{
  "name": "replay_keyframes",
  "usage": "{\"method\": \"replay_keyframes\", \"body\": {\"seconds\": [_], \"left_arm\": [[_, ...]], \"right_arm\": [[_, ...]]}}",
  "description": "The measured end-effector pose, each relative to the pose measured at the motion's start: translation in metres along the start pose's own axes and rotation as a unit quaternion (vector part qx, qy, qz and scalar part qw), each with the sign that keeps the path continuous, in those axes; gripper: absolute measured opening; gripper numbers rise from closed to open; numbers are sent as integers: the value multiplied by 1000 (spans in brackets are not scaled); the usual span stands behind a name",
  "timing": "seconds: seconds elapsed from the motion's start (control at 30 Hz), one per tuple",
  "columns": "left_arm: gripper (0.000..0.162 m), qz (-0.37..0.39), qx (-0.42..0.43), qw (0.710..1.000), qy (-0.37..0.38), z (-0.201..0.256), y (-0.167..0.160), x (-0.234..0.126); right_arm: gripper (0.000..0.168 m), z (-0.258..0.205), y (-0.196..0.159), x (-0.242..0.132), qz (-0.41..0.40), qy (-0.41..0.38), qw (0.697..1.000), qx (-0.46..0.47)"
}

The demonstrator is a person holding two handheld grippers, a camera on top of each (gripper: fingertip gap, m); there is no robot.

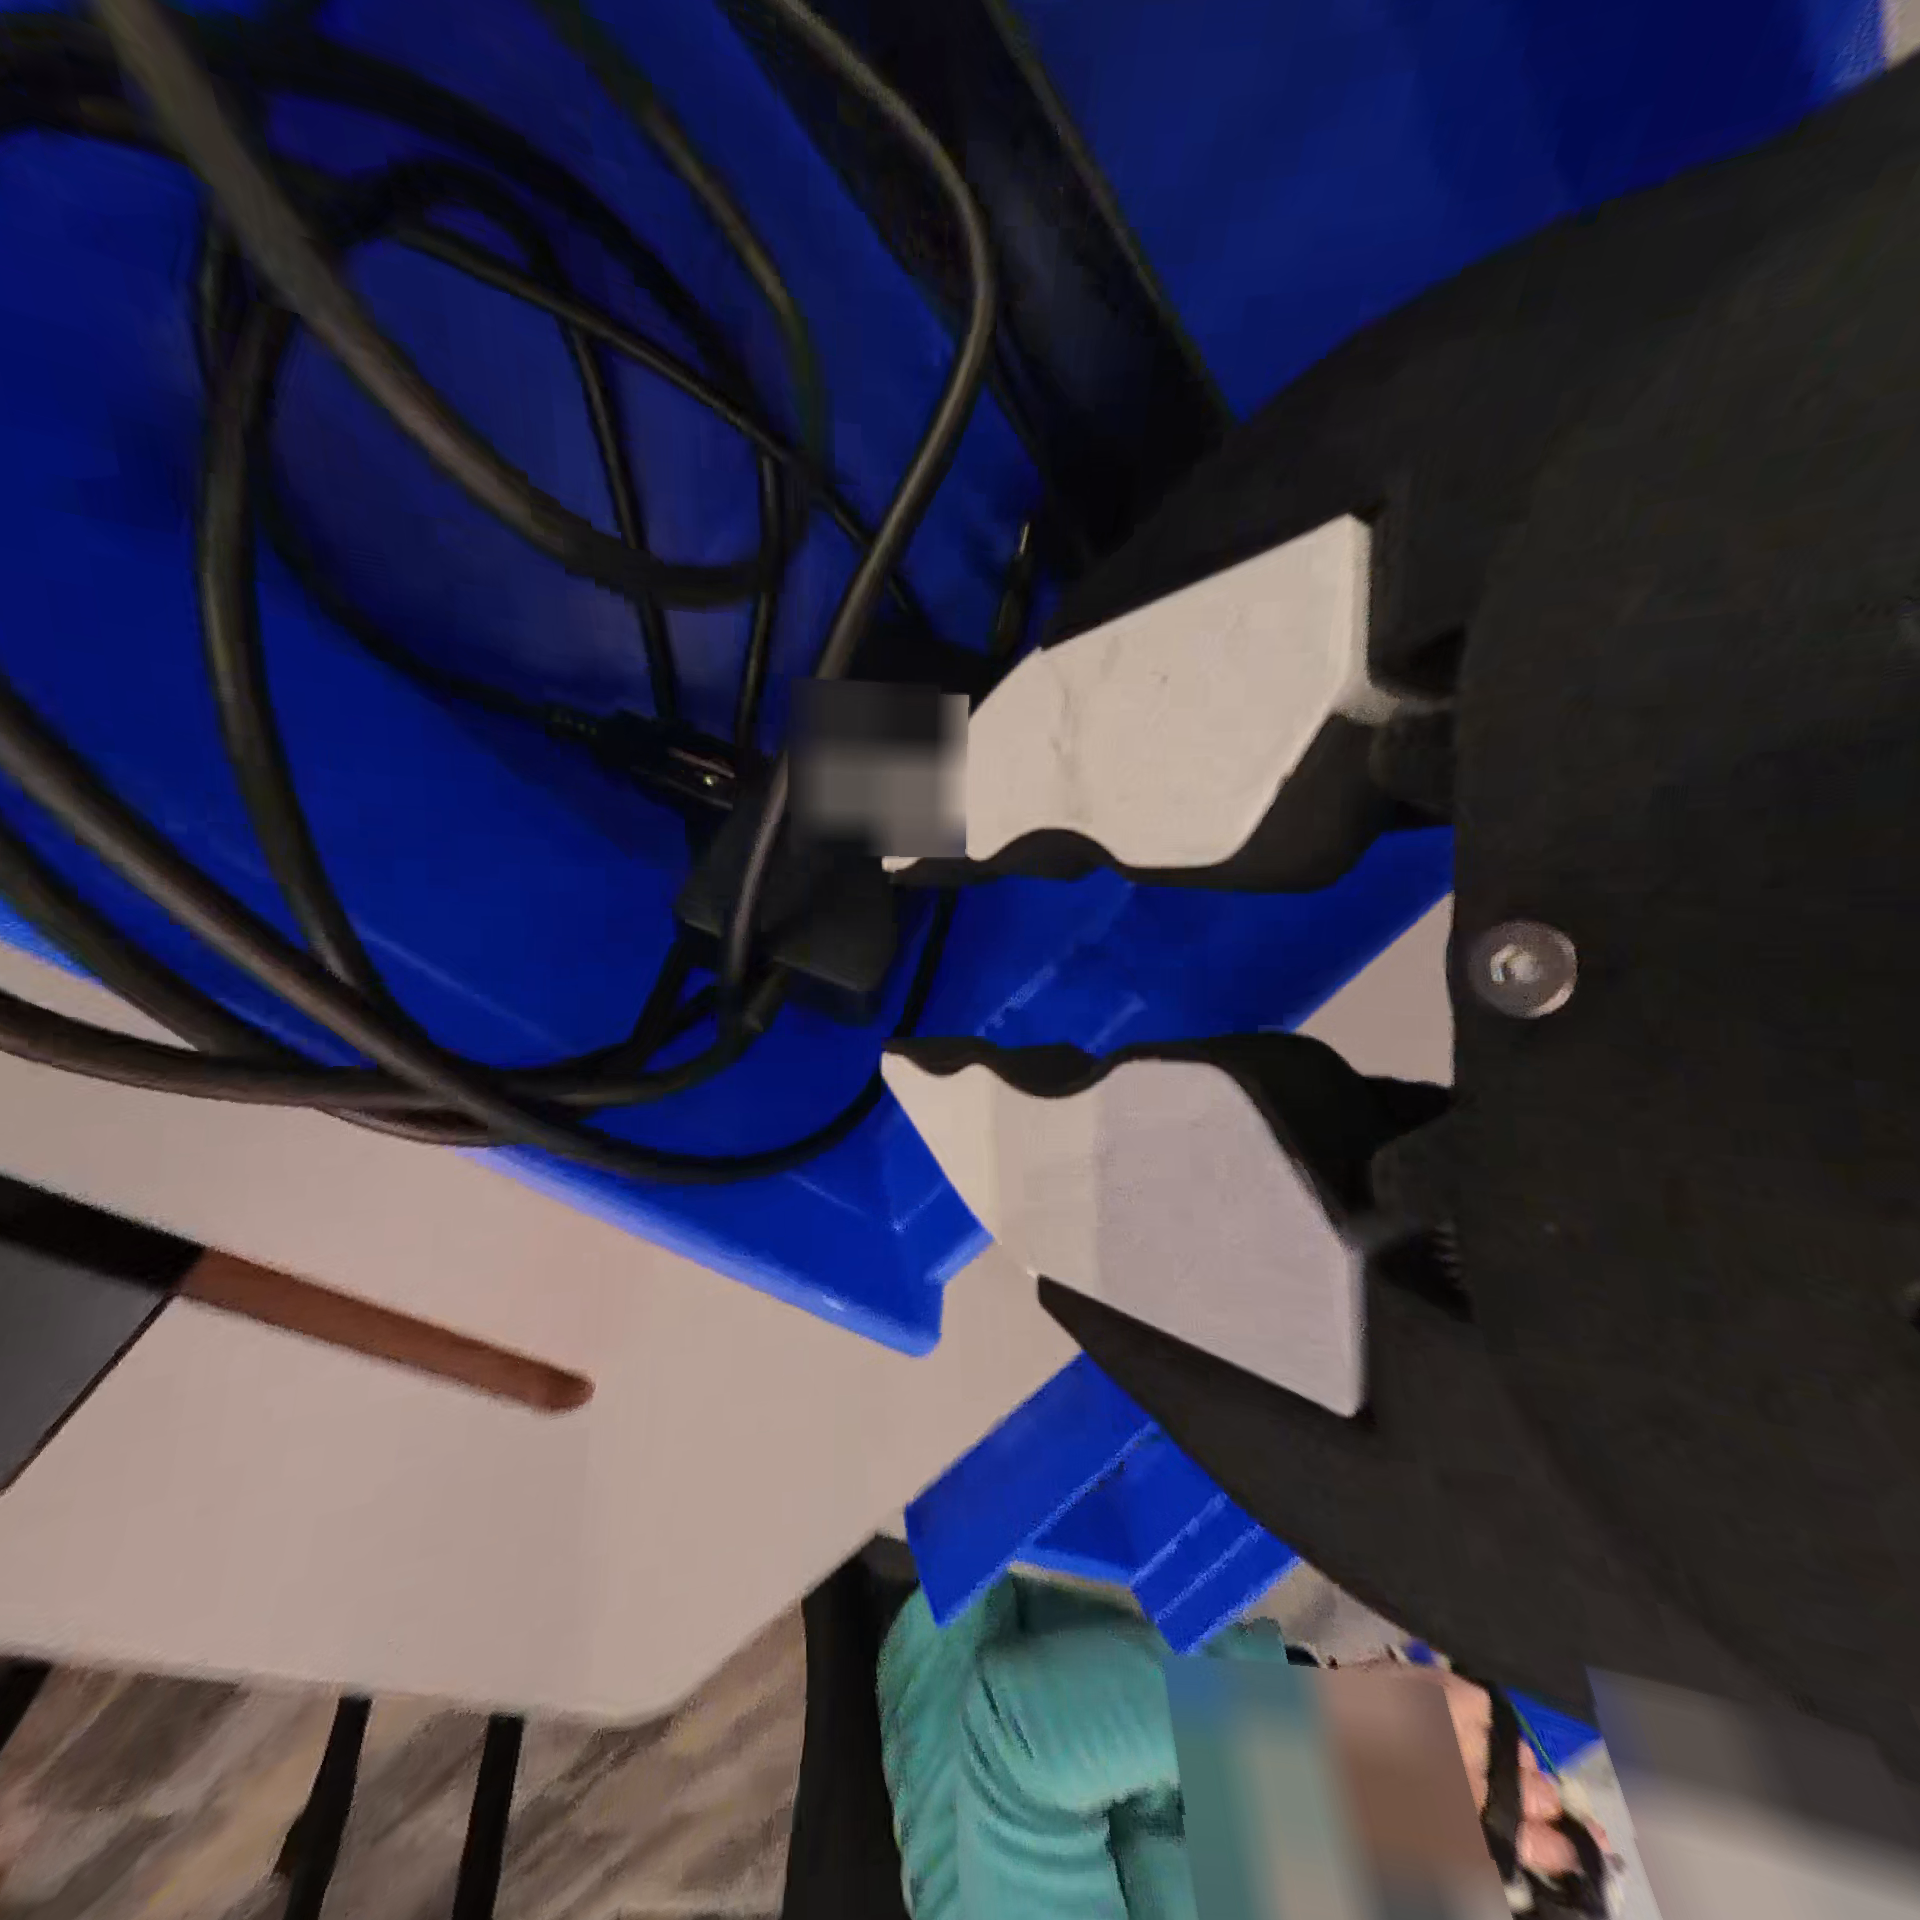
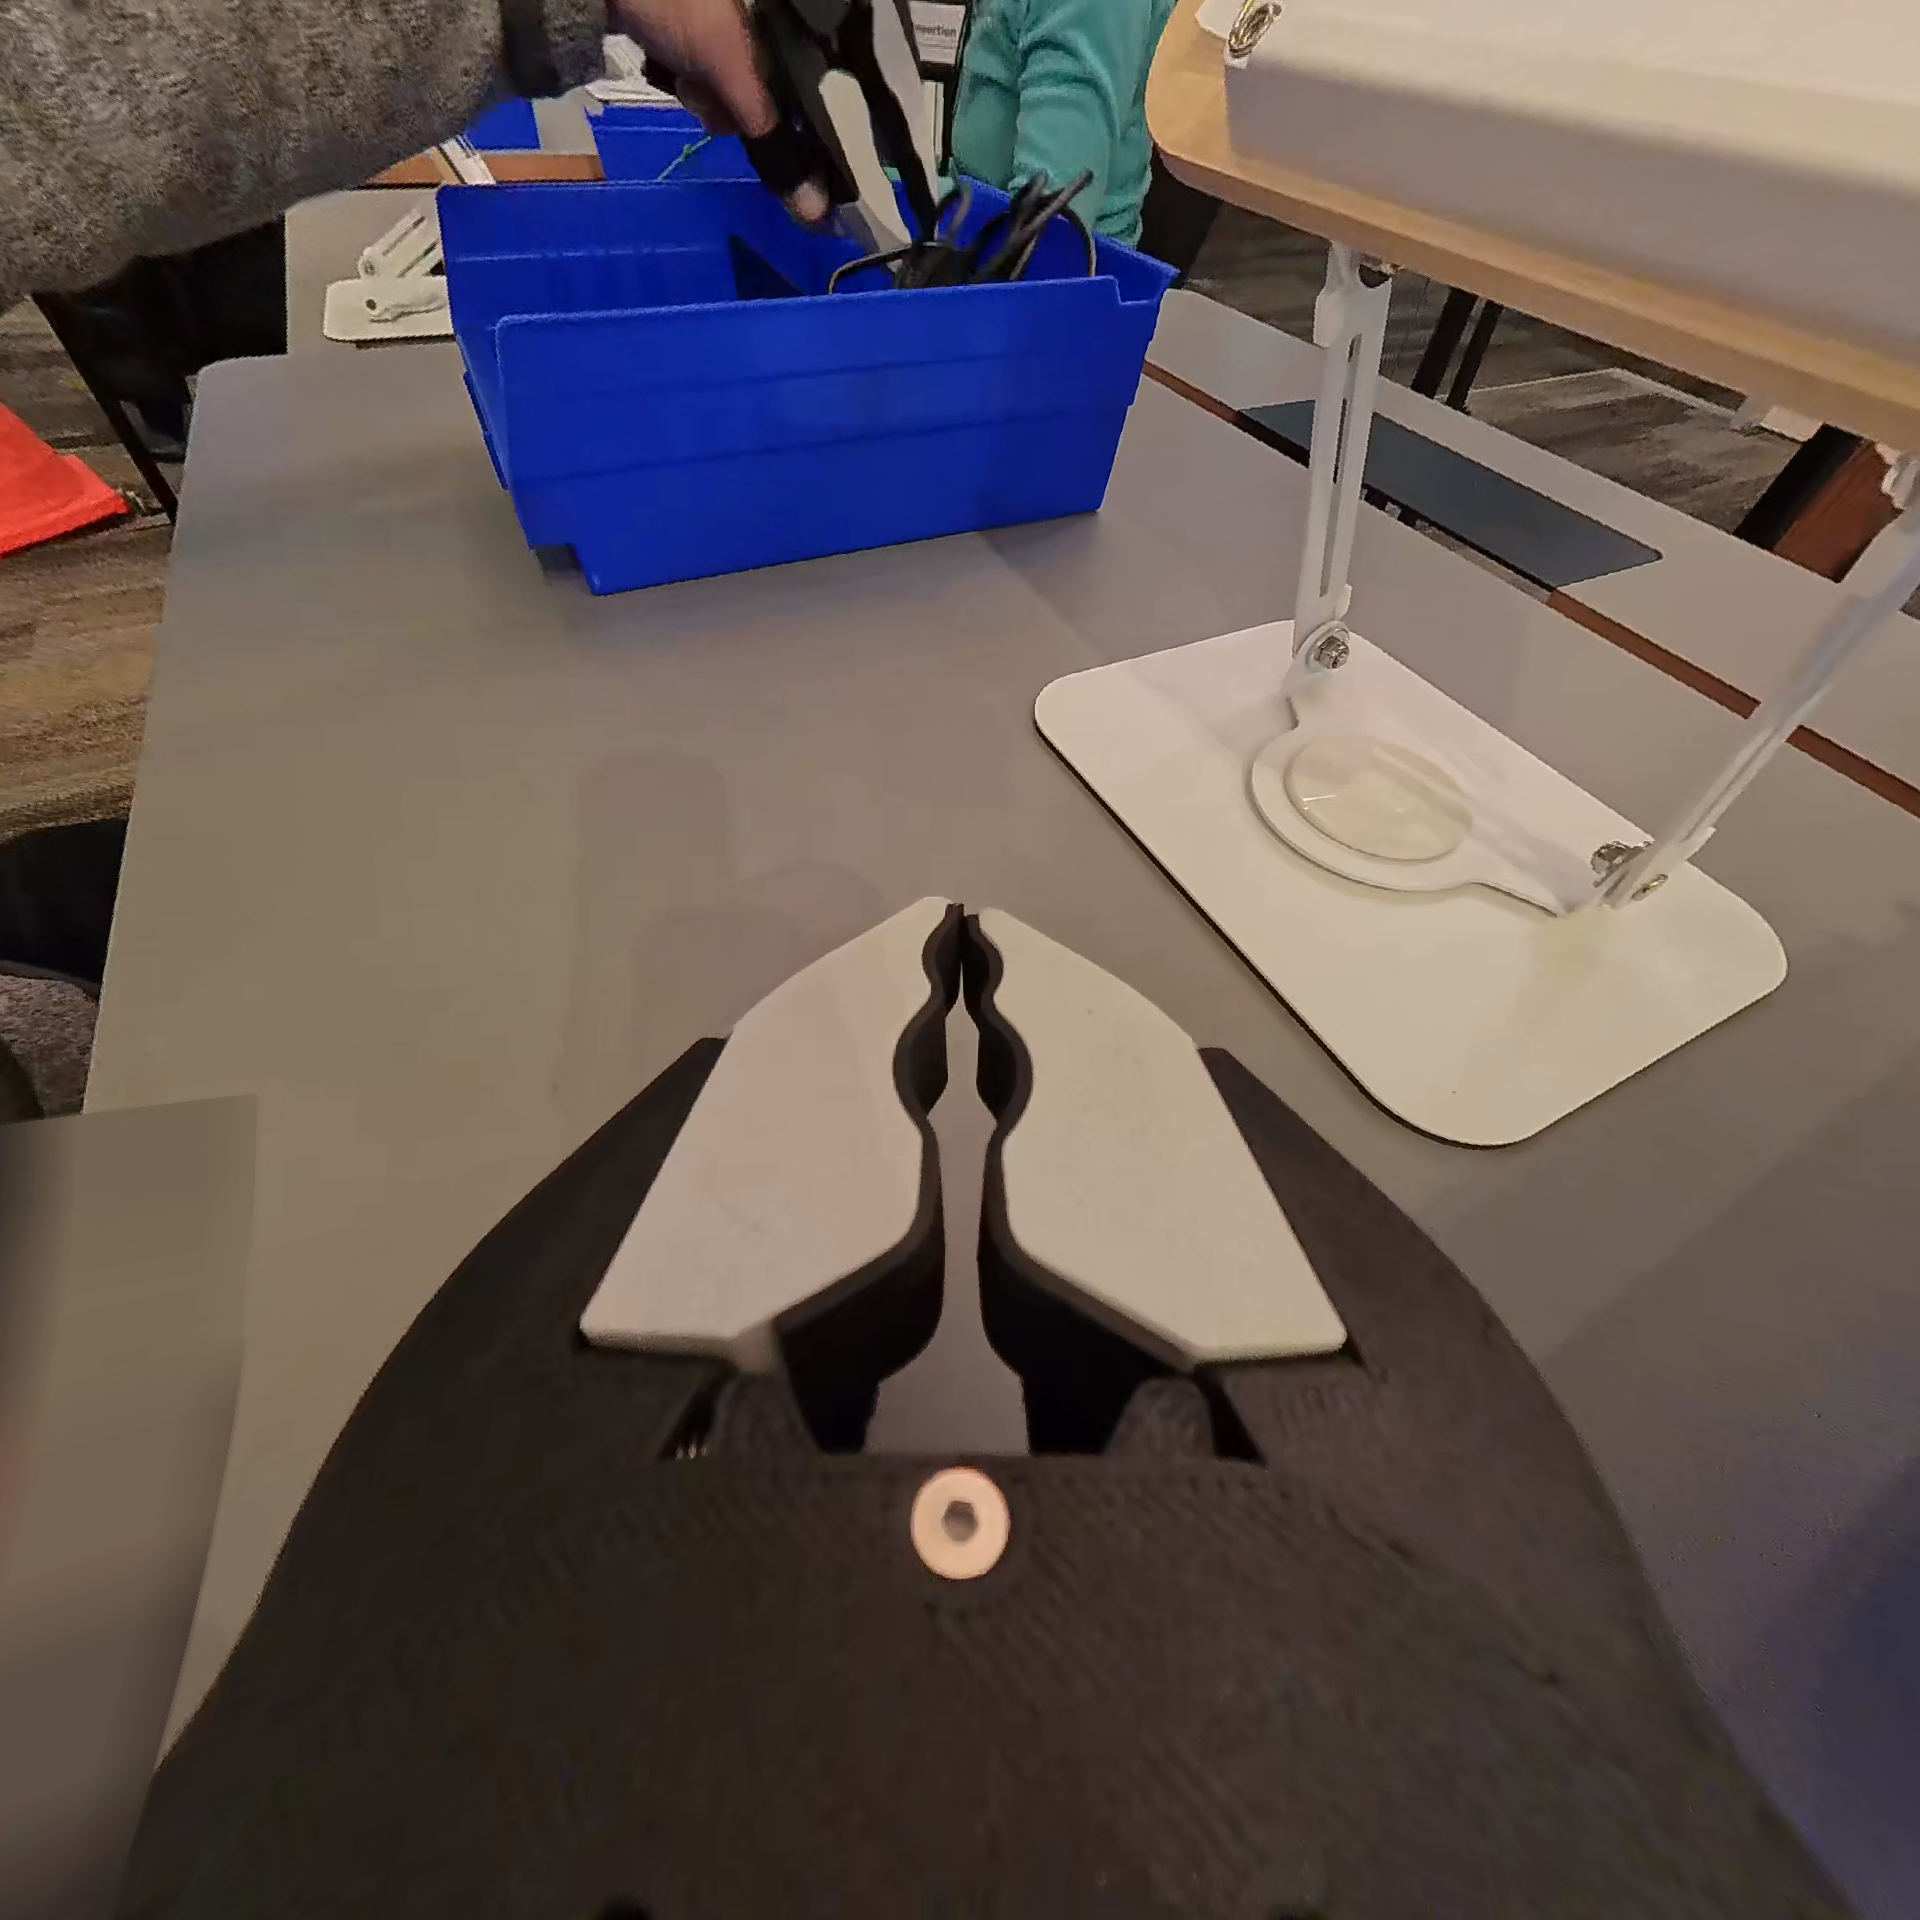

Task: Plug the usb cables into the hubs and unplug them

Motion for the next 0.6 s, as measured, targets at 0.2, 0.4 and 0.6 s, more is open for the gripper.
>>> {"method": "replay_keyframes", "body": {"seconds": [0.2,0.4,0.6], "left_arm": [[38,6,8,996,-94,3,8,1],[49,-49,51,991,-113,8,14,12],[48,-57,47,988,-134,7,19,22]], "right_arm": [[0,-2,1,0,1,10,1000,0],[0,-3,2,0,1,14,1000,2],[0,-3,2,-1,4,16,1000,4]]}}
Point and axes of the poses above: each gripper's, where its closed fingertips meet, x out along the fingers, y out of its top, z = x × y across the jaws, the point moved 4 cm from there along -x, back along the fingers, and after that the axes turned 15 degrees about x, right-handed, at the moved point
